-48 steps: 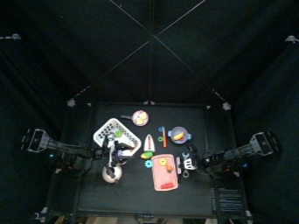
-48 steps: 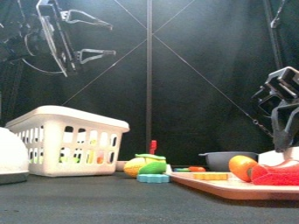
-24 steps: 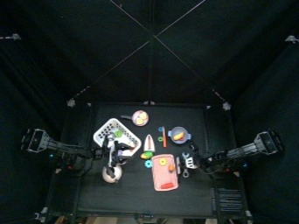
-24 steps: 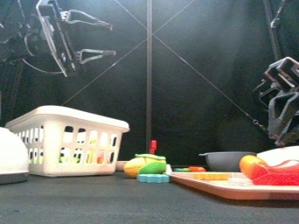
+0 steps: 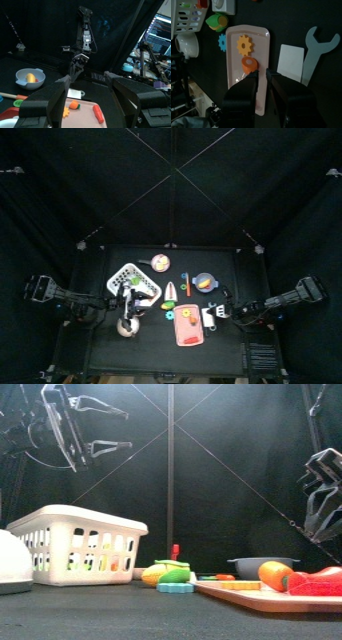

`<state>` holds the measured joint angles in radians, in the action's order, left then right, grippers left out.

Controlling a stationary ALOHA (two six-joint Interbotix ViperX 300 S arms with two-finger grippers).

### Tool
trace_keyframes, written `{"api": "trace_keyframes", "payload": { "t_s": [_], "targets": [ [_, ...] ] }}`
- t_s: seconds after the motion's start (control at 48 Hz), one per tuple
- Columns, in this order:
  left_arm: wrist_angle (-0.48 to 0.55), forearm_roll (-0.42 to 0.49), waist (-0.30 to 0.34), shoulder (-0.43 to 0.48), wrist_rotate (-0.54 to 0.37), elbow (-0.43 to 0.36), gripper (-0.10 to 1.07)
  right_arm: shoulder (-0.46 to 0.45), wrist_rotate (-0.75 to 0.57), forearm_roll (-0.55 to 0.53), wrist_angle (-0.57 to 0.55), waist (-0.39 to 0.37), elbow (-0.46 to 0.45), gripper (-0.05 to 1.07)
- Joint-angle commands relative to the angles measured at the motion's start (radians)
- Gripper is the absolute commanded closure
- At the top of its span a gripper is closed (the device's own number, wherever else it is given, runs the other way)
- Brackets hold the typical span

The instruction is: Put cleaver down near wrench

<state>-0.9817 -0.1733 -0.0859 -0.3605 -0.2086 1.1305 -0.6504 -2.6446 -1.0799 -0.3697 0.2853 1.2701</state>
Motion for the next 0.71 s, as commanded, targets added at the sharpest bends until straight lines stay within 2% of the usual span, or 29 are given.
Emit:
{"api": "trace_keyframes", "payload": {
  "t_s": [0.0,0.458,0.688],
  "targets": [
    [-0.005,-0.002,0.002,-0.005,0.000,-0.011,0.06,0.008,0.003,-0.009,-0.003,0.003,-0.008,0.40],
    [0.009,-0.003,0.002,-0.005,0.000,-0.014,0.06,0.025,0.000,-0.089,0.006,0.005,-0.014,0.40],
    [0.011,-0.003,0.002,-0.006,0.002,-0.014,0.06,0.069,0.000,-0.107,0.009,0.005,-0.026,0.40]
  ]
}}
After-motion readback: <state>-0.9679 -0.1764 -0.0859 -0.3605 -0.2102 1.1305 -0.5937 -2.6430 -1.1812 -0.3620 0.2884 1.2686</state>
